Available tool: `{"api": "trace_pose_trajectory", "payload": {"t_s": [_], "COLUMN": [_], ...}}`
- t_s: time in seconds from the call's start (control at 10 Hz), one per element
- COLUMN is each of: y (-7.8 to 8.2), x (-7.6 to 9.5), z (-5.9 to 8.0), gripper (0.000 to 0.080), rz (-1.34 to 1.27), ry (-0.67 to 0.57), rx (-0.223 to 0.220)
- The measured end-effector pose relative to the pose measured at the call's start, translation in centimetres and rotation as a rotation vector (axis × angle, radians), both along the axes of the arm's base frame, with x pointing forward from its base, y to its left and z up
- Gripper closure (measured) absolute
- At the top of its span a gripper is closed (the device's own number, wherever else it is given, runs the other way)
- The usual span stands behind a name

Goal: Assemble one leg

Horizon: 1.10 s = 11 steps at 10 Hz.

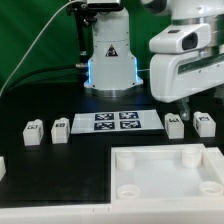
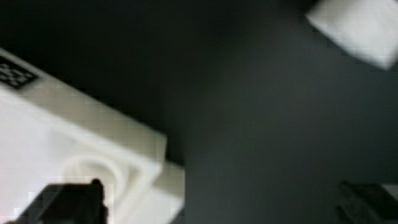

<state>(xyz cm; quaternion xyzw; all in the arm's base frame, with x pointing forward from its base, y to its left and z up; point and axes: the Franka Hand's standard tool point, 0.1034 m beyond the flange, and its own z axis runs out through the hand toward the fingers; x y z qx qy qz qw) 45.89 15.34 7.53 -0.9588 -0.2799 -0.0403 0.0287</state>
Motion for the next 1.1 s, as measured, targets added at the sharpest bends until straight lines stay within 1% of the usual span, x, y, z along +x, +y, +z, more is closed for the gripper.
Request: {"api": "trace_pose_trajectory", "payload": {"t_s": [0.1, 0.2, 0.4, 0.5, 0.6, 0.7, 0.8, 0.9, 1.0, 1.1], "y": [-1.6, -2.9, -1.9, -0.8, 0.8, 1.5, 2.0, 2.6, 2.6, 2.4], "x": [0.8, 0.8, 0.7, 0.0, -0.8, -1.6, -2.9, -3.6, -3.4, -3.6], "z": [-0.8, -1.7, -1.4, -1.5, -1.4, -1.5, -2.1, -2.2, -2.2, -2.3], "gripper": [0.0151, 0.0151, 0.0151, 0.0151, 0.0151, 0.0151, 0.0151, 0.0151, 0.0151, 0.0151], "rz": [-0.046, -0.207, -0.371, -0.528, -0.656, -0.700, -0.682, -0.663, -0.658, -0.648], "ry": [-0.038, -0.009, 0.005, 0.031, 0.051, 0.059, 0.061, 0.080, 0.077, 0.097], "rx": [0.039, 0.049, 0.070, 0.083, 0.094, 0.099, 0.093, 0.081, 0.083, 0.070]}}
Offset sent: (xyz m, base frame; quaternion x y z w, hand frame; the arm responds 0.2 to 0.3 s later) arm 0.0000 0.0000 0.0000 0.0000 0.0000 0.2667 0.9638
